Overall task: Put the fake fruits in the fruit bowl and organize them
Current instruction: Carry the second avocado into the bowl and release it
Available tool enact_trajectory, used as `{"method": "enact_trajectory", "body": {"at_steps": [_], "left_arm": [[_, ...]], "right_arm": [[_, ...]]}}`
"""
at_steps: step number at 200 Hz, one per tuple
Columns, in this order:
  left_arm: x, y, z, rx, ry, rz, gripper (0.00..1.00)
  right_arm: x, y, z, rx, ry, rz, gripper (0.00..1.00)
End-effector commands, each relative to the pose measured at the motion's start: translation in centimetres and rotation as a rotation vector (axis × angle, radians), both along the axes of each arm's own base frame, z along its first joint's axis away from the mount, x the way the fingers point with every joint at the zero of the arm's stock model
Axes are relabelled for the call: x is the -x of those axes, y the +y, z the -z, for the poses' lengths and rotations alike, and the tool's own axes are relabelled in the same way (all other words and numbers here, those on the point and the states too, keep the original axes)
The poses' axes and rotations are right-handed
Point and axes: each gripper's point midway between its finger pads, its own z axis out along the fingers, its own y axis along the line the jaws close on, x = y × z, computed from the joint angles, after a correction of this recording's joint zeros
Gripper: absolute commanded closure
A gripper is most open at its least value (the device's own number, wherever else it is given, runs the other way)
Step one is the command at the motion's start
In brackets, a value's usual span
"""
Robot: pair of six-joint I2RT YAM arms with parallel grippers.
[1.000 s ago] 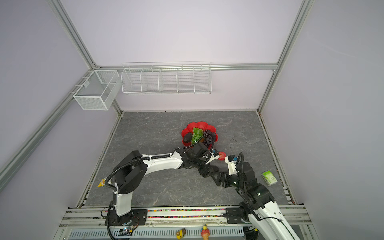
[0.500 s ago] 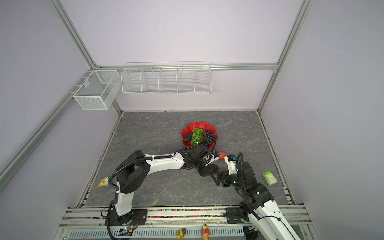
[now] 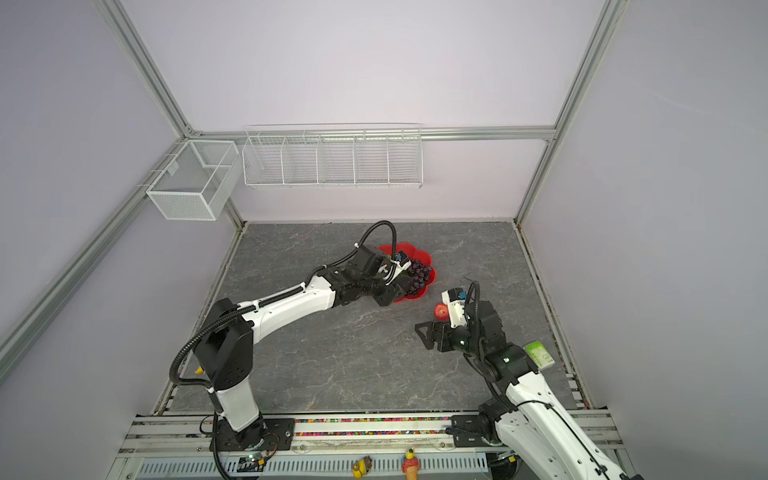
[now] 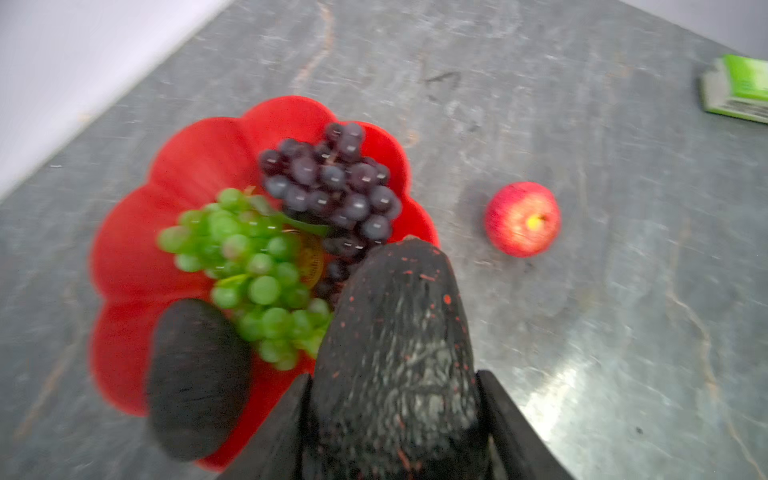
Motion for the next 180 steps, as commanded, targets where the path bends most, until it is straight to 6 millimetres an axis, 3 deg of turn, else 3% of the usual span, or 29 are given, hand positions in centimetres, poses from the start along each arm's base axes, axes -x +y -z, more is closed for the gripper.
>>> {"method": "enact_trajectory", "body": {"at_steps": [1,32,86,127,180], "left_arm": [[-4.3,2.4,0.6,-0.158,-0.069,-0.12,0.46],[-9.1,4.1,1.2,-0.235,-0.091,-0.202,0.46],[-14.0,5.3,3.6,-0.26,-0.045,-0.227,0.45],[-15.5,4.6,4.4,-0.238,-0.043,-0.243,0.45],[-16.1,3.9,5.6,-0.216,-0.025,-0.25,0.44]], "right_arm": [[-1.6,0.8,-2.6,-0.014,-0.099,-0.028,0.11],[-2.2,1.2,-3.1,-0.016,-0.103,-0.041,0.11],[-1.7,0.8,-2.4,-0.004,-0.095,-0.028,0.11],[-1.5,0.6,-2.4,0.0,-0.092,-0.023,0.11],[-1.4,0.4,-2.5,0.005,-0.092,-0.021,0.11]]}}
